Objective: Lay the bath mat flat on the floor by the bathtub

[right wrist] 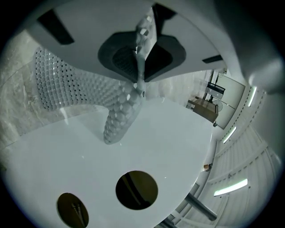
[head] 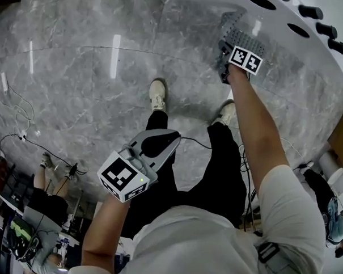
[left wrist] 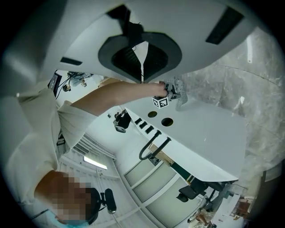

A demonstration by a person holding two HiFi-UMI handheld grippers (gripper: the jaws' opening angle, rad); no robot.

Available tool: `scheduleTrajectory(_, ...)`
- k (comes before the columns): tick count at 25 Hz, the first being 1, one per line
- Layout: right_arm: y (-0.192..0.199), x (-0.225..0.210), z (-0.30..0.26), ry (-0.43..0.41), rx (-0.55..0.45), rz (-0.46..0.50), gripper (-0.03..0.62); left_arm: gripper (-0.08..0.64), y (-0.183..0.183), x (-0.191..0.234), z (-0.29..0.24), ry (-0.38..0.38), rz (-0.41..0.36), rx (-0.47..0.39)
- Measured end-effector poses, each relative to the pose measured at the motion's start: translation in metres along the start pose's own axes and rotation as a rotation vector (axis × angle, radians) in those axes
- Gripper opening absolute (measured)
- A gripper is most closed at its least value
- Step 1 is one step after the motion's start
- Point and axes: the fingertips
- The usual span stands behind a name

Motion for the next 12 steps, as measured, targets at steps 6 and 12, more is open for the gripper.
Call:
scheduleTrajectory(6,0.015,0.036,-0.032,-0.014,0.063,0.074,0.058,0.026,0.002,0.024,0.024,-0.004,0.033,-0.031)
scheduleTrajectory(12,0.037,0.072,-0.061,-0.043,0.134,0.131,0.077,0.027,0.004,0.044,0.039,0.005,0.046,-0.028)
Point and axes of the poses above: the fingertips, and each gripper's own axes: z backward along the fingers, x to its left, y out of its underside, and after that the axes turned 2 degrees about z, right-handed
